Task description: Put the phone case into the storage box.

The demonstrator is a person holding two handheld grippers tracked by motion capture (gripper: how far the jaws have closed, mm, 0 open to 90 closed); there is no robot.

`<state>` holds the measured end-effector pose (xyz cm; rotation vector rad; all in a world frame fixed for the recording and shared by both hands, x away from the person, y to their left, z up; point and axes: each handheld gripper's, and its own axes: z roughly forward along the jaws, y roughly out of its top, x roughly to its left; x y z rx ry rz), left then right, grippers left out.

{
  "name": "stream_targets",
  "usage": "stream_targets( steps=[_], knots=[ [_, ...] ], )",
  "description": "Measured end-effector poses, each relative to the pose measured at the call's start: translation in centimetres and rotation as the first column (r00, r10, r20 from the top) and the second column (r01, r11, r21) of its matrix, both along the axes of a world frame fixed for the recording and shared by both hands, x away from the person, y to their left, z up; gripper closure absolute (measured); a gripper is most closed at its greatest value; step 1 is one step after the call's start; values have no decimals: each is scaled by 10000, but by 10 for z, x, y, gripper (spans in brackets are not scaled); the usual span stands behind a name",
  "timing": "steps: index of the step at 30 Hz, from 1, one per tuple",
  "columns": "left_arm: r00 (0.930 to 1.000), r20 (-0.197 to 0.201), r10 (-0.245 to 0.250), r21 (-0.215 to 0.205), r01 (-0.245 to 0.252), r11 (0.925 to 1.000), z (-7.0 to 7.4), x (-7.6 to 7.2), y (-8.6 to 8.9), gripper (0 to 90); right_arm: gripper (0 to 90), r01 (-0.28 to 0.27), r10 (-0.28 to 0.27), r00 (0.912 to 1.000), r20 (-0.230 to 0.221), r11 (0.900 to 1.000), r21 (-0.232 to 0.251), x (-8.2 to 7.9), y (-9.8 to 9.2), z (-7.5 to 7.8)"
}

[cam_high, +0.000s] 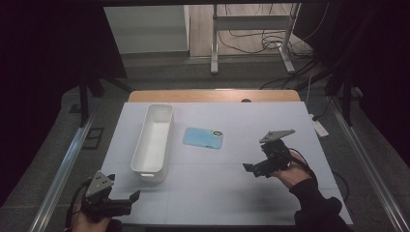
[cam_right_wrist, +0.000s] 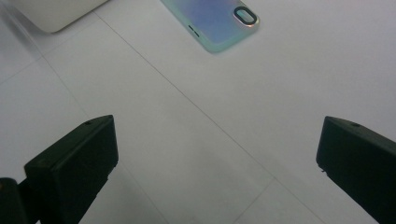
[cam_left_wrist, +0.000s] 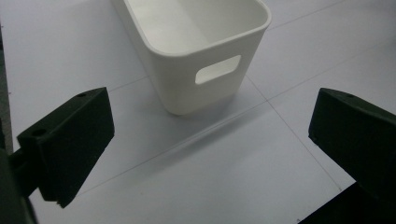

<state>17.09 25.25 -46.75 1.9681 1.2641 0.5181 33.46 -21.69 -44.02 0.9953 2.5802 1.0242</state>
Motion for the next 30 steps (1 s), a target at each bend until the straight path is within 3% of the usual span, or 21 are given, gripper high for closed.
stream_targets(
  steps=[12, 30],
  knots=[
    [10000, -6, -19, -13, 19, 10000, 0, 0, 0, 8, 0, -300, 296, 9995, -138, 9991, -286, 13, 19, -4],
    [10000, -16, -69, -11, 69, 10000, 0, 0, 0, 8, 0, -452, 441, 9984, -358, 9985, -314, 35, 35, -12]
  ],
)
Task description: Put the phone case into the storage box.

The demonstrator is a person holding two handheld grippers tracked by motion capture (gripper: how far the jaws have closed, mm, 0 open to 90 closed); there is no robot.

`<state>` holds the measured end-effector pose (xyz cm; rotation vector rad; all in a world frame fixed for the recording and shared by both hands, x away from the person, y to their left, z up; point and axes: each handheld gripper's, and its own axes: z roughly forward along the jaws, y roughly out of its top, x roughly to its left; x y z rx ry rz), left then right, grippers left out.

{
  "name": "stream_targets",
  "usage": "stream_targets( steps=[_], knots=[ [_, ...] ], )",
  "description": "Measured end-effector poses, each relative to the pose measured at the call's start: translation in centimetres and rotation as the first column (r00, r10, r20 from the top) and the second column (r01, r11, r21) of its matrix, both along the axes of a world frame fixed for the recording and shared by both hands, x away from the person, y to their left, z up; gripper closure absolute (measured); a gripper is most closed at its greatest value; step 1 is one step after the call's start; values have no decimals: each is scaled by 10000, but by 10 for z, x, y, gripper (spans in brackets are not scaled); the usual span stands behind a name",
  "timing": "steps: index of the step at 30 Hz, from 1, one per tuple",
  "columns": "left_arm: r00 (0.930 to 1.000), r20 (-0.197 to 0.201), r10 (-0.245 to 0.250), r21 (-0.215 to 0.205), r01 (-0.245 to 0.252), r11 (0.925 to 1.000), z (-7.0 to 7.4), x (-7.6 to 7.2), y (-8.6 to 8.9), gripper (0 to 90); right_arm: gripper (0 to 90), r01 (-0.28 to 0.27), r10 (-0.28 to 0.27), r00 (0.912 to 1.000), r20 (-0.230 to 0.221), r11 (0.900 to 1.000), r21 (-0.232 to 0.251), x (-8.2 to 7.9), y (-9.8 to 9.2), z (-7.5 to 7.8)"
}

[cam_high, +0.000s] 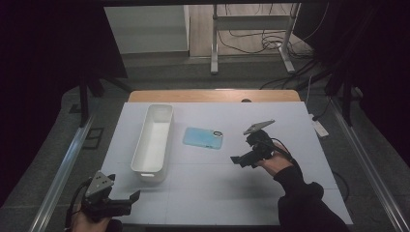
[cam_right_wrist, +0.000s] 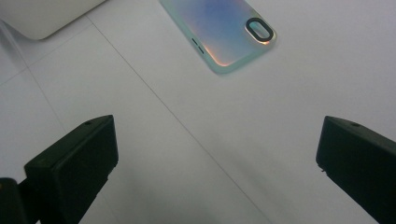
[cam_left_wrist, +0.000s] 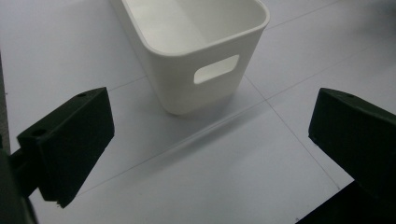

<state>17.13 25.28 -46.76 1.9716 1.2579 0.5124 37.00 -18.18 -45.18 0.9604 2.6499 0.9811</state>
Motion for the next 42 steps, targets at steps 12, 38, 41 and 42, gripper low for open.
stream_targets(
  steps=[12, 38, 41, 42],
  knots=[
    [10000, -16, -18, 9, 18, 10000, 0, 0, 0, 8, 0, -251, 252, 9997, 46, 9996, -128, 12, 18, -7],
    [10000, -55, -59, -36, 58, 10000, 0, 1, 0, 8, 0, -720, 729, 9972, 177, 9962, -491, 41, 62, -12],
    [10000, -61, -60, -45, 59, 10000, 0, 1, 0, 8, 0, -736, 745, 9971, 135, 9957, -554, 45, 67, -14],
    [10000, -60, -60, -45, 60, 10000, 0, 1, 0, 8, 0, -757, 766, 9969, 150, 9955, -563, 46, 69, -14]
  ],
)
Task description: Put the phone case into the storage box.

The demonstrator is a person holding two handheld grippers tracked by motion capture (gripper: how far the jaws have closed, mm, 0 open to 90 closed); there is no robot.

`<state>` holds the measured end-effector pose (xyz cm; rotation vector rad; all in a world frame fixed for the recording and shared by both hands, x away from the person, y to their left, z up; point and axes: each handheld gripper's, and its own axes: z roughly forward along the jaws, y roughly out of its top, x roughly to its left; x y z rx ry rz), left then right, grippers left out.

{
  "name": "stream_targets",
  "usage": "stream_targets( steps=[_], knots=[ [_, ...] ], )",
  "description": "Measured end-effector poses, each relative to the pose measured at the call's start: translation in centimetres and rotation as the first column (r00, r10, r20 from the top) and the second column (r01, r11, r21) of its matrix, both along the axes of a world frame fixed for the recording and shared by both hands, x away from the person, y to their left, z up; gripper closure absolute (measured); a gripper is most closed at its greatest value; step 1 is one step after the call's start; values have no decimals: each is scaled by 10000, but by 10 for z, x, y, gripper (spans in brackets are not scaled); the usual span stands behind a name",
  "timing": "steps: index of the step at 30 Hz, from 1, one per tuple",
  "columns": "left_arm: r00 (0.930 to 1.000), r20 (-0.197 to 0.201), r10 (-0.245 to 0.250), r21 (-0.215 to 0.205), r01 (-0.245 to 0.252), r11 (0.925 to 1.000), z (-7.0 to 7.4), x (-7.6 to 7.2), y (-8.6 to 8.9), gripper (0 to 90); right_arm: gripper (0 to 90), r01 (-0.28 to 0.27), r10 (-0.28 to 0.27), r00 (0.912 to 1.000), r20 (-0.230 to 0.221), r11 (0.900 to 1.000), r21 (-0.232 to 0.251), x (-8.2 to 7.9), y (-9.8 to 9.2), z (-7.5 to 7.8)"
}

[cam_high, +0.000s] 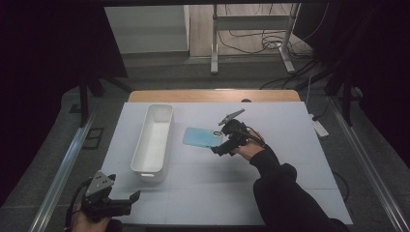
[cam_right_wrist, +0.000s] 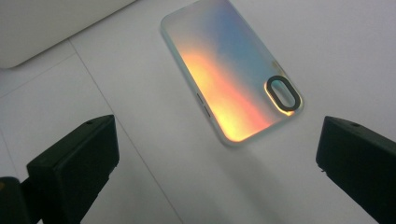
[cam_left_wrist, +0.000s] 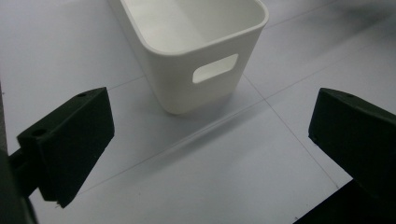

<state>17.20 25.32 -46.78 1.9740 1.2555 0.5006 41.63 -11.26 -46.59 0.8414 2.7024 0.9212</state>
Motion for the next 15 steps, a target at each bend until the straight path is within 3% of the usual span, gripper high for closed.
stream_targets(
  steps=[7, 15],
  knots=[
    [10000, -4, -7, -11, 7, 10000, 0, 0, 0, 8, 0, 98, -95, 9998, 184, 9998, -145, 7, 13, -3],
    [10000, -14, -16, -9, 16, 10000, 0, 0, 0, 8, 0, 160, -160, 9998, 91, 9999, -37, 15, 23, -5]
  ],
)
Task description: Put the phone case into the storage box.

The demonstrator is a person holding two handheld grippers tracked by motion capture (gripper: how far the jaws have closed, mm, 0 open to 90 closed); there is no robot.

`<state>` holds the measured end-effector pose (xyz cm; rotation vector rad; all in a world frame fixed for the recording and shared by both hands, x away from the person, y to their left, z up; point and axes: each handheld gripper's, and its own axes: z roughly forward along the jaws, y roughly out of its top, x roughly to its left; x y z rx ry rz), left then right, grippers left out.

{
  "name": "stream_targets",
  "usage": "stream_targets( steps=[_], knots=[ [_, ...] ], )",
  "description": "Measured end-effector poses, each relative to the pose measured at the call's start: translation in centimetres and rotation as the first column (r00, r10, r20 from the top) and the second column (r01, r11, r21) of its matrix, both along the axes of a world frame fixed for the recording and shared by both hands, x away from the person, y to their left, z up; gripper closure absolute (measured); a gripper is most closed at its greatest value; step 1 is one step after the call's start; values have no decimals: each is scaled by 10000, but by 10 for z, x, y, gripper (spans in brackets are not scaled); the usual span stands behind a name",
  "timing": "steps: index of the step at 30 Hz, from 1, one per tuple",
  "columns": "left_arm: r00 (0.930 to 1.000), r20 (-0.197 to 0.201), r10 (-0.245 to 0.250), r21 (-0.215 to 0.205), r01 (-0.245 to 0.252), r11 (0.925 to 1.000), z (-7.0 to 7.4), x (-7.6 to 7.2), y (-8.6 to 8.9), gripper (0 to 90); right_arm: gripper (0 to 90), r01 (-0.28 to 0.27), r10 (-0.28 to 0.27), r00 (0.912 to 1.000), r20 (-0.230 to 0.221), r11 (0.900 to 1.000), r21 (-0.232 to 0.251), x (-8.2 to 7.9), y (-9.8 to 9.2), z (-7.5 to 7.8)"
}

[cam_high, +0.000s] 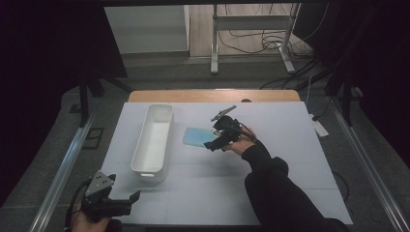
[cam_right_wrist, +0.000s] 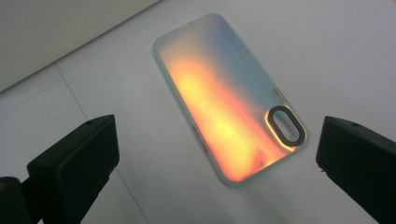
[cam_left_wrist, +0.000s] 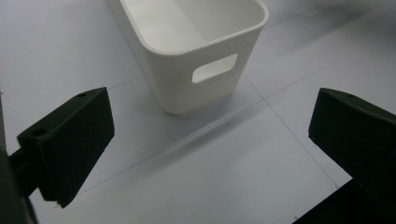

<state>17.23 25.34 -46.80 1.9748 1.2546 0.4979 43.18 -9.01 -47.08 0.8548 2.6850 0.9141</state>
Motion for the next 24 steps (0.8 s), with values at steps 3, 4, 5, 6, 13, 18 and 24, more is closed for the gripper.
stream_targets(
  steps=[3, 4, 5, 6, 13, 18, 24],
  knots=[
    [10000, -5, -1, 10, 1, 10000, 0, 0, 0, 8, 0, 15, -15, 10000, -70, 10000, 46, 3, 3, 0],
    [10000, -6, -2, 12, 2, 10000, 0, 0, 0, 8, 0, -10, 11, 10000, -79, 10000, 48, 5, 4, 0],
    [10000, -9, -4, 11, 4, 10000, 0, 0, 0, 8, 0, 14, -13, 9999, -113, 10000, 29, 5, 5, 0],
    [10000, -9, -4, 18, 4, 10000, 0, 0, 0, 8, 0, 10, -9, 9999, -129, 10000, 29, 7, 7, 0],
    [10000, -18, -15, 30, 16, 10000, 0, 0, 0, 9, 0, -26, 26, 9997, -253, 10000, 1, 15, 16, -3],
    [10000, -22, -24, 38, 24, 10000, 0, 0, 0, 9, 0, -31, 26, 9995, -316, 9999, -161, 19, 21, -5],
    [10000, -17, -37, 40, 37, 10000, 0, 0, 0, 9, 270, -58, 45, 9988, -493, 9997, -256, 24, 25, -7]
  ],
)
